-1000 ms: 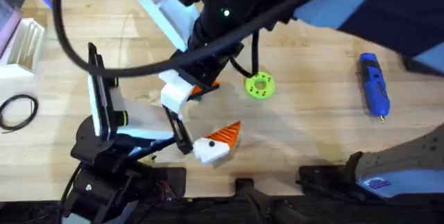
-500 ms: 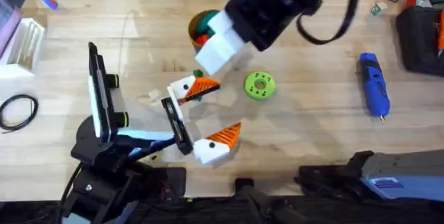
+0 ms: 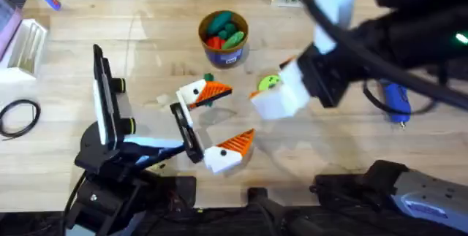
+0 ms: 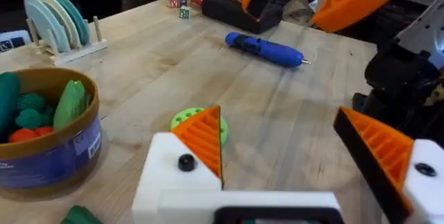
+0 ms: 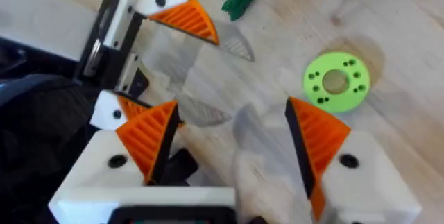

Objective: Pick up the gripper from the table and insert it into the empty holder that is missing its gripper. Then pick up a screw, insert it into the mounting hole, and use the screwdriver to tighten it. Finally, clean up the table by picking up the vegetable and placing it into the bucket.

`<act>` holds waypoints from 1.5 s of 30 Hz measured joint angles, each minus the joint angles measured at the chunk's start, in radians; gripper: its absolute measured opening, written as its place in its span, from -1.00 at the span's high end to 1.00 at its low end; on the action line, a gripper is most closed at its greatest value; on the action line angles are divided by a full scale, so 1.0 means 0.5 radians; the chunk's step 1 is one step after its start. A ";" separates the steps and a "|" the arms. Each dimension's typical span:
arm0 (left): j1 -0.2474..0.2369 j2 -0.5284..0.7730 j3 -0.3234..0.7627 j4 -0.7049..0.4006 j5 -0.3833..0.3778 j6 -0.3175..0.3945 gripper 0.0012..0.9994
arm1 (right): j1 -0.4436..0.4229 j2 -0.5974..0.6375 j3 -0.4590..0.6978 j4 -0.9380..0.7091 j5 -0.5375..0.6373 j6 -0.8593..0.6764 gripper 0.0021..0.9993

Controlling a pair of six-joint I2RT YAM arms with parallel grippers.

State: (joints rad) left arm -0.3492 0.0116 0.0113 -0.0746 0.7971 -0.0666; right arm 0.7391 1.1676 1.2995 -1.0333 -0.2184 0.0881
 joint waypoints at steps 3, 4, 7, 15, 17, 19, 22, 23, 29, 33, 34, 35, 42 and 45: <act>0.000 0.000 0.000 0.000 0.000 0.003 -0.92 | 0.000 -0.222 -0.114 0.009 -0.004 0.059 -0.88; 0.000 0.000 0.000 0.000 0.000 0.005 -0.88 | 0.000 -0.281 -0.132 0.012 -0.009 0.075 -0.88; 0.000 0.000 0.000 0.000 0.001 0.007 -0.63 | 0.000 -0.421 -0.157 0.011 -0.017 0.094 -0.89; 0.000 0.000 0.000 0.000 0.001 0.017 0.98 | 0.000 -0.386 -0.171 -0.044 -0.016 0.122 -0.89; 0.000 0.000 0.000 0.000 0.001 0.018 0.99 | 0.000 -0.333 -0.172 -0.044 -0.016 0.123 -0.89; 0.000 0.000 0.000 0.000 0.001 0.018 0.99 | 0.000 -0.277 -0.172 -0.043 -0.016 0.123 -0.89; 0.000 0.001 0.000 0.000 0.001 0.018 0.99 | 0.000 -0.183 -0.172 -0.042 -0.015 0.124 -0.89; 0.000 0.000 0.000 0.000 0.001 0.017 0.99 | 0.000 -0.146 -0.172 -0.043 -0.014 0.124 -0.89; 0.000 0.000 0.000 0.000 0.001 0.018 0.99 | -0.141 -0.016 -0.182 -0.056 0.093 0.123 -0.89; 0.000 0.000 0.000 0.000 0.001 0.018 0.99 | -0.550 -0.014 -0.184 -0.101 0.153 0.114 -0.89; 0.000 0.000 0.000 0.000 0.001 0.017 0.99 | -0.670 -0.014 -0.184 -0.103 0.168 0.095 -0.89; 0.000 0.000 0.000 0.000 0.001 0.017 0.99 | -0.796 -0.013 -0.184 -0.103 0.179 0.063 -0.89; 0.000 0.000 0.000 0.000 0.001 0.018 0.99 | -1.620 0.127 -0.184 0.060 0.215 -0.378 -0.89; 0.000 0.000 0.000 0.000 0.001 0.018 0.99 | -2.042 0.338 -0.184 0.186 0.231 -0.656 -0.89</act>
State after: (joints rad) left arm -0.3492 0.0116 0.0113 -0.0746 0.7975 -0.0578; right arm -0.2818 1.3367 1.2076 -0.9405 -0.1031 -0.2399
